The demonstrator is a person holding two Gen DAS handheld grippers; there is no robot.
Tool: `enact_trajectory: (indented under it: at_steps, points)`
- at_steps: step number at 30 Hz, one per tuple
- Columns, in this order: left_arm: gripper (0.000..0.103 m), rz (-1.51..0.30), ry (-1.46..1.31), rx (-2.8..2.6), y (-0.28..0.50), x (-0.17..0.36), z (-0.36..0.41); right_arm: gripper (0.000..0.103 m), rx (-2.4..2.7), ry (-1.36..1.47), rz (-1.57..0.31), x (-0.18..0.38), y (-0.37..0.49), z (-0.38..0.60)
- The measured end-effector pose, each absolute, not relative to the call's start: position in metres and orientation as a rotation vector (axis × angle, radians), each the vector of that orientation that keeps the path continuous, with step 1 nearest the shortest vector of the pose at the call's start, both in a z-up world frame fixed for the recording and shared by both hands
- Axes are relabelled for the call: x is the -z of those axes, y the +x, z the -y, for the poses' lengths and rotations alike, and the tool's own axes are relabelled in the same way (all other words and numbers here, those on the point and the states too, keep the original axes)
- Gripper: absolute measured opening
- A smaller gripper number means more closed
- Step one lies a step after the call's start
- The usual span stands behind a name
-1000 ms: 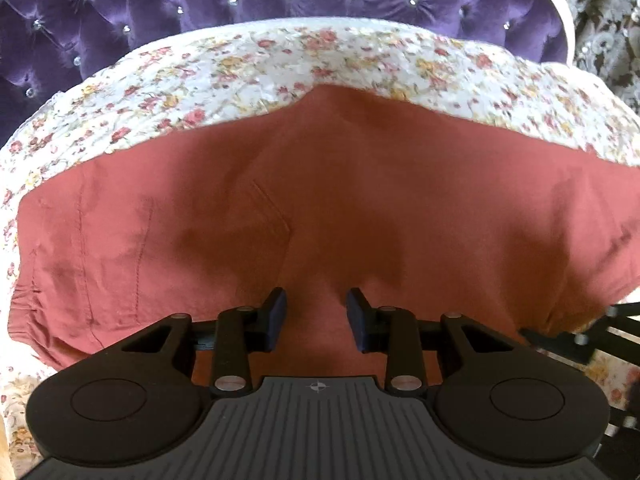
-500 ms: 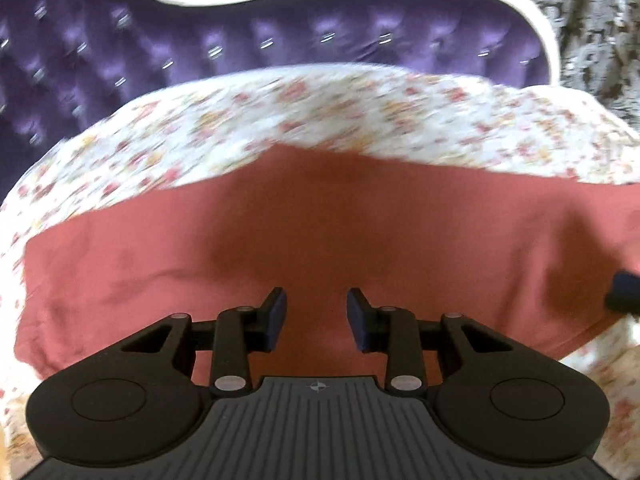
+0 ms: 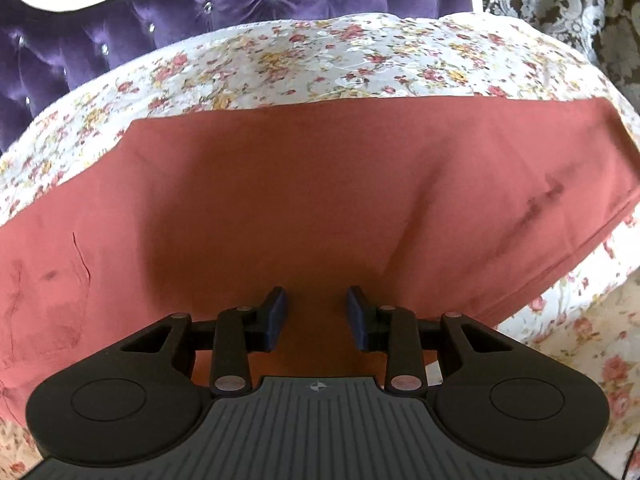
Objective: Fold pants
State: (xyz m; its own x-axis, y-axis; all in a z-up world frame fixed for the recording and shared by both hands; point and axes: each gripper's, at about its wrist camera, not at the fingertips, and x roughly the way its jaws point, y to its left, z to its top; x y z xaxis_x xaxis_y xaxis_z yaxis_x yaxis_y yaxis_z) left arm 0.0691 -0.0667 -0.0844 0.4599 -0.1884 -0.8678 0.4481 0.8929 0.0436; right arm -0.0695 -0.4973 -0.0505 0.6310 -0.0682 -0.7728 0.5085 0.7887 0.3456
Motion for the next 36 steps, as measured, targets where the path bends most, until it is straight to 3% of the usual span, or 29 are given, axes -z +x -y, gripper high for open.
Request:
enact_trajectory:
  at_steps: [9, 11, 15, 16, 17, 18, 25, 28, 32, 36]
  points:
    - [0.033, -1.028, 0.284, 0.393, 0.071, 0.084, 0.072, 0.039, 0.405, 0.59, -0.839, 0.066, -0.069, 0.503]
    - [0.033, -1.032, 0.278, 0.394, 0.071, 0.084, 0.072, 0.053, 0.435, 0.578, -0.841, 0.068, -0.068, 0.506]
    - [0.033, -1.031, 0.277, 0.394, 0.071, 0.084, 0.071, 0.057, 0.356, 0.659, -0.848, 0.081, -0.067, 0.511]
    - [0.033, -1.03, 0.278, 0.394, 0.071, 0.084, 0.071, 0.056, 0.353, 0.647, -0.845, 0.081, -0.066, 0.51]
    - [0.033, -1.028, 0.28, 0.395, 0.071, 0.084, 0.071, 0.033, 0.342, 0.627, -0.85, 0.08, -0.065, 0.508]
    - [0.033, -1.026, 0.283, 0.396, 0.071, 0.084, 0.071, 0.018, 0.31, 0.626, -0.856, 0.081, -0.063, 0.507]
    - [0.034, -1.033, 0.307, 0.397, 0.071, 0.083, 0.073, 0.015, 0.313, 0.716, -0.853, 0.089, -0.068, 0.523]
    - [0.032, -1.055, 0.286, 0.379, 0.075, 0.075, 0.078, 0.019, 0.296, 0.681, -0.843, 0.084, -0.068, 0.518]
    - [0.032, -1.023, 0.244, 0.401, 0.084, 0.064, 0.1, 0.042, 0.278, 0.705, -0.814, 0.083, -0.072, 0.524]
    - [0.032, -1.019, 0.24, 0.419, 0.095, 0.066, 0.132, 0.045, 0.243, 0.721, -0.804, 0.09, -0.072, 0.529]
